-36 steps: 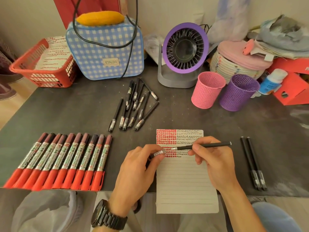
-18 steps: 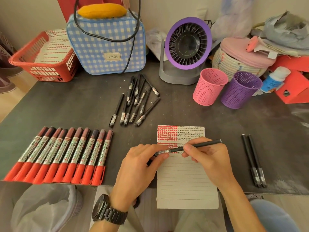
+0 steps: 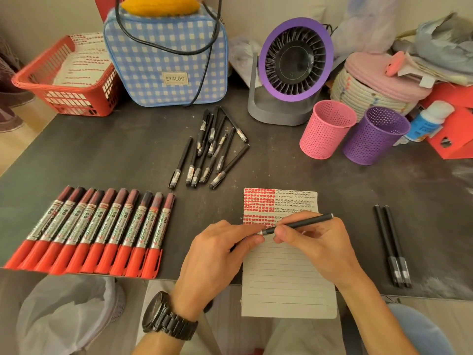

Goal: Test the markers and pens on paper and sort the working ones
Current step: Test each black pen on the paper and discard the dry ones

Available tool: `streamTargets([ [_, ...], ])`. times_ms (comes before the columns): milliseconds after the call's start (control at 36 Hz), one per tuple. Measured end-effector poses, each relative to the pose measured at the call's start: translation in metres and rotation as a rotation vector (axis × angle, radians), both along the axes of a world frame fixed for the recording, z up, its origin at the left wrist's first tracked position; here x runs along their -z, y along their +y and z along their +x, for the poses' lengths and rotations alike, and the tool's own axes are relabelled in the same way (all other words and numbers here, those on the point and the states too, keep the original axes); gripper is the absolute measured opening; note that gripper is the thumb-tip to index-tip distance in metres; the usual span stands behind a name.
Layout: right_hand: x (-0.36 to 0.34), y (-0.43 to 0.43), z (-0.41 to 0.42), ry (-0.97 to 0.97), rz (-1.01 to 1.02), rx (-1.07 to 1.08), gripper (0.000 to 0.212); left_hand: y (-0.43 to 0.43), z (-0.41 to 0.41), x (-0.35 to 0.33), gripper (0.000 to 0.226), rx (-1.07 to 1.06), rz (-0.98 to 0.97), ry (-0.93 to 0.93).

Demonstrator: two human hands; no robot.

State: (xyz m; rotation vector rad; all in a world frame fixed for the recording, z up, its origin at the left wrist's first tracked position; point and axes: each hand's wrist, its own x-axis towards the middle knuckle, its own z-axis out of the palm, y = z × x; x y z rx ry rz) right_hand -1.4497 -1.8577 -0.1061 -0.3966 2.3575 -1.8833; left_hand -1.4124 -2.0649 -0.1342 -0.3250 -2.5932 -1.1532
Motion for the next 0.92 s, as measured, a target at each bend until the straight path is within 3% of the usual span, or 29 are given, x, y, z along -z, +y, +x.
streamTargets([
  [333, -0.002, 0.001, 0.001, 0.004, -0.010, -0.008, 0.016, 0.000, -0.002, -0.002, 0.032, 0.102, -0.017, -0.040],
  [472, -0.006, 0.001, 0.005, -0.069, -0.186, 0.115, 0.029, 0.000, -0.003, -0.003, 0.031, 0.030, -0.073, -0.017],
  [694, -0.008, 0.017, 0.007, -0.084, -0.278, 0.283, 0.022, 0.003, -0.006, -0.004, 0.069, 0.028, -0.339, -0.130],
  [806, -0.017, 0.050, 0.013, -0.100, -0.329, 0.435, 0.036, 0.004, -0.008, -0.003, 0.073, 0.026, -0.428, -0.202],
  [917, -0.029, 0.104, 0.018, -0.135, -0.401, 0.598, 0.037, 0.003, -0.009, -0.003, 0.078, 0.016, -0.426, -0.220],
])
